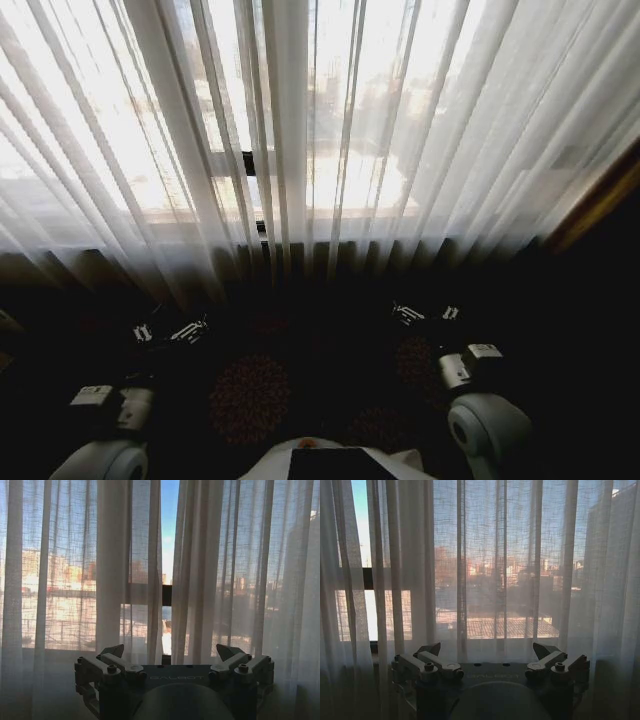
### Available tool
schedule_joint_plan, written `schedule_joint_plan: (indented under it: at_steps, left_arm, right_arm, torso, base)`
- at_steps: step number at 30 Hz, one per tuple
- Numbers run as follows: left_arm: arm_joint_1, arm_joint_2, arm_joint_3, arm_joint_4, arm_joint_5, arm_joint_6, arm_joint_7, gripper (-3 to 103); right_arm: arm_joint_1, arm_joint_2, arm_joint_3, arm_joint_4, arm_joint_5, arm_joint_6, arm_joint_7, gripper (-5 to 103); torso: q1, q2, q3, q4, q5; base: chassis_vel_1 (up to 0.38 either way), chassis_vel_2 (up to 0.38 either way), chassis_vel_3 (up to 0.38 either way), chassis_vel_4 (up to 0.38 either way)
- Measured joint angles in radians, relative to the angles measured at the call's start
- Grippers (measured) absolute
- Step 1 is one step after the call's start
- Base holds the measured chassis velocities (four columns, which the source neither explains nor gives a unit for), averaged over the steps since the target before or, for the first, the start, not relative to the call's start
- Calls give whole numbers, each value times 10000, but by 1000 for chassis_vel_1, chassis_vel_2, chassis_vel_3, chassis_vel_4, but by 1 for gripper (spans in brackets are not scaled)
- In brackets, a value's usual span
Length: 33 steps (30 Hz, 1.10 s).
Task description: Open the curtains by pulling them apart, changing their state from closed to fully open.
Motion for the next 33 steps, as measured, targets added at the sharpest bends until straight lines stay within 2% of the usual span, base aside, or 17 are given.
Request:
schedule_joint_plan:
  at_steps: [17,25,33]
  left_arm:
    - [36,-34,-8,0,6,-73,25,100]
    - [34,-30,7,1,12,-78,27,100]
    - [36,-38,39,1,24,-87,34,100]
  right_arm:
    - [-3,11,27,-85,29,209,-201,100]
    - [0,0,38,-120,26,225,-237,100]
    - [14,12,12,-189,2,234,-298,100]
  torso:
    - [-2,2,-1,-1,0]
    - [5,-2,2,0,-3]
    - [0,1,0,0,3]
  base:
    - [-20,43,21,-32]
    - [-163,238,155,-242]
    - [-227,367,229,-356]
